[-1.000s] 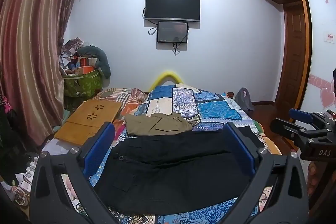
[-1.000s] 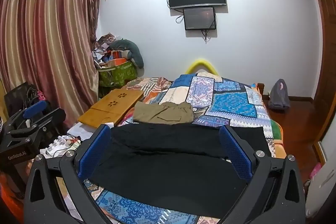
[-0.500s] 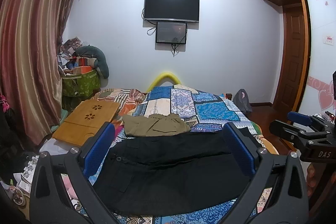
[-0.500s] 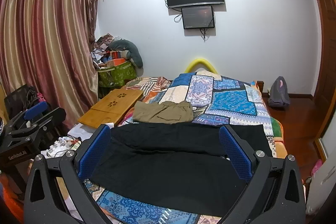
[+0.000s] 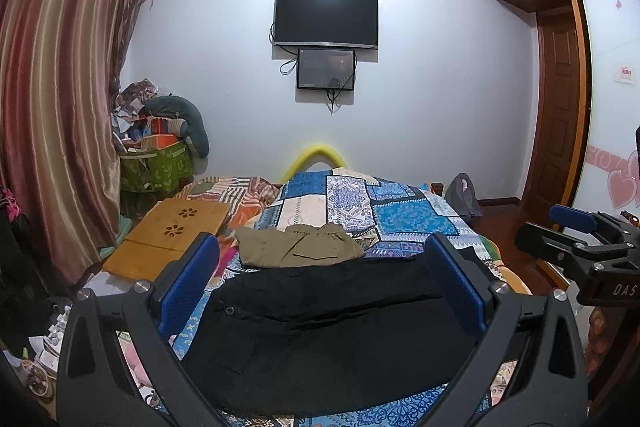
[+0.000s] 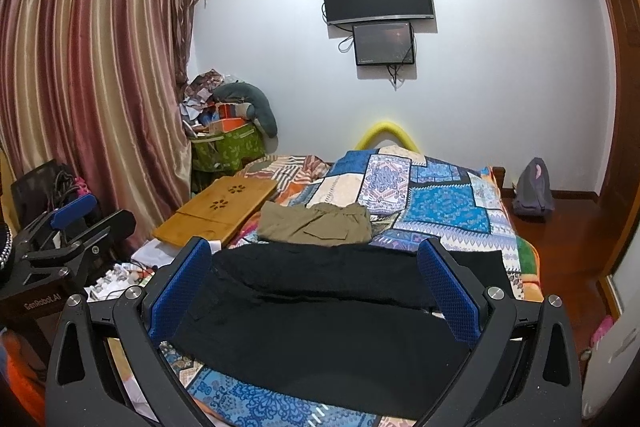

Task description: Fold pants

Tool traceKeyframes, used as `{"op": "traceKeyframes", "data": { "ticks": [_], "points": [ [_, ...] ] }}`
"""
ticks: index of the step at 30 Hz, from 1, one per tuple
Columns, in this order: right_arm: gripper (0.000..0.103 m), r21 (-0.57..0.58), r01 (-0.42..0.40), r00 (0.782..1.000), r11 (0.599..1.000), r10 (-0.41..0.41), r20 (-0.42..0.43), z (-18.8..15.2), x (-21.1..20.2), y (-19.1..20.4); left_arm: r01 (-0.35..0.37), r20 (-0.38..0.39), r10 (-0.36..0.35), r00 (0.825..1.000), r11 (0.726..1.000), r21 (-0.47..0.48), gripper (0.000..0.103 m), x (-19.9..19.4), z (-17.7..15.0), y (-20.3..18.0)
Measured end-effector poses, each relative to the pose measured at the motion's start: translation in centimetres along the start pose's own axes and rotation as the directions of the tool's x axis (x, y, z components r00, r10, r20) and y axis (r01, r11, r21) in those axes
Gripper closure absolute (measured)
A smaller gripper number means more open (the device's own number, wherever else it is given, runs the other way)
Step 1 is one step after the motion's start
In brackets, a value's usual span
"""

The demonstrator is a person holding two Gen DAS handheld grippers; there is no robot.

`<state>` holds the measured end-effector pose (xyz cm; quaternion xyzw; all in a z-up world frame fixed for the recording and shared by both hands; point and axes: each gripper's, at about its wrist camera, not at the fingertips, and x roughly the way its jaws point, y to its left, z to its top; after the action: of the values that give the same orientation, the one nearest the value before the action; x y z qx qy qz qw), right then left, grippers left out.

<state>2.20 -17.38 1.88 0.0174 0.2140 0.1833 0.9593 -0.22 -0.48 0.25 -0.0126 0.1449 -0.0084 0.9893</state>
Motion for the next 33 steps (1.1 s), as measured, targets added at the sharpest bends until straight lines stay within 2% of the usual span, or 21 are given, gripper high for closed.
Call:
{"op": "traceKeyframes", "data": {
  "ticks": [33],
  "points": [
    [0.0,-0.031,-0.011,0.999,0.999,0.012,0.03,0.2,-0.5,1.3,-0.005,0.028,0.005,1.0,1.0,-0.01,0.0,-0.9,0.4,-0.1]
  ]
}}
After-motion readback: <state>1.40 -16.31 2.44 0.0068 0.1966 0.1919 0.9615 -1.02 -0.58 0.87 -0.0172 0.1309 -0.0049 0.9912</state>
